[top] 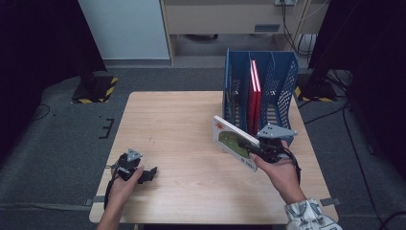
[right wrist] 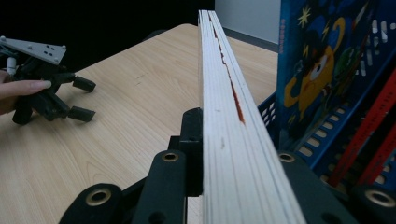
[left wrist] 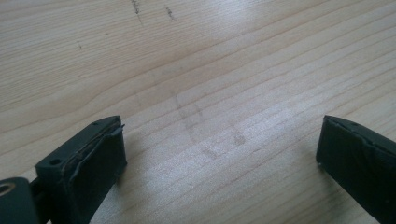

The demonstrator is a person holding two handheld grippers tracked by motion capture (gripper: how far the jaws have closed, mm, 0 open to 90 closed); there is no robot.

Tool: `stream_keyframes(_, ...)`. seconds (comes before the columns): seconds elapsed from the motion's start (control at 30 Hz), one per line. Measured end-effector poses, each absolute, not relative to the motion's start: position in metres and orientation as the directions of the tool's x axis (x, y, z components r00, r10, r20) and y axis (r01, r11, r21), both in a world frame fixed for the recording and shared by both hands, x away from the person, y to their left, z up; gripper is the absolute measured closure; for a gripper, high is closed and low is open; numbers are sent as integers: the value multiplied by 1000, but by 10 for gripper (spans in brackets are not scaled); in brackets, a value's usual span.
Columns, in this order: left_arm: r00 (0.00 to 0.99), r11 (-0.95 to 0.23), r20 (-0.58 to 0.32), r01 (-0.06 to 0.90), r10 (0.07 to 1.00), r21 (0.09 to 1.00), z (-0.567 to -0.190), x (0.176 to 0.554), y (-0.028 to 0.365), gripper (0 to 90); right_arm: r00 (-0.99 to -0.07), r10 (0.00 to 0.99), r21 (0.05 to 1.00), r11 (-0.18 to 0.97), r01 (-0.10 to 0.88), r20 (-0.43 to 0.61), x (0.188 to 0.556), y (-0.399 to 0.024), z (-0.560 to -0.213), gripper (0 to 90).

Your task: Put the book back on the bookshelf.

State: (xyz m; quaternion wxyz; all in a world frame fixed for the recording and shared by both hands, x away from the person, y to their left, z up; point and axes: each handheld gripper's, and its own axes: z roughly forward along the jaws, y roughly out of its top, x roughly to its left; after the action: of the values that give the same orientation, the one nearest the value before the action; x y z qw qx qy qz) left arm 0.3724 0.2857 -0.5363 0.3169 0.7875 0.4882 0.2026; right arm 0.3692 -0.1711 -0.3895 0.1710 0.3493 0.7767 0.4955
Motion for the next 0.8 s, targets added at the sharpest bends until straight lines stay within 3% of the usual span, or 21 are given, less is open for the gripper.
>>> stream_keyframes(0.8,444,-324,8,641,896,696,-536,372,285,0,-626,775,908,196,371,89,355,-216,-365,756)
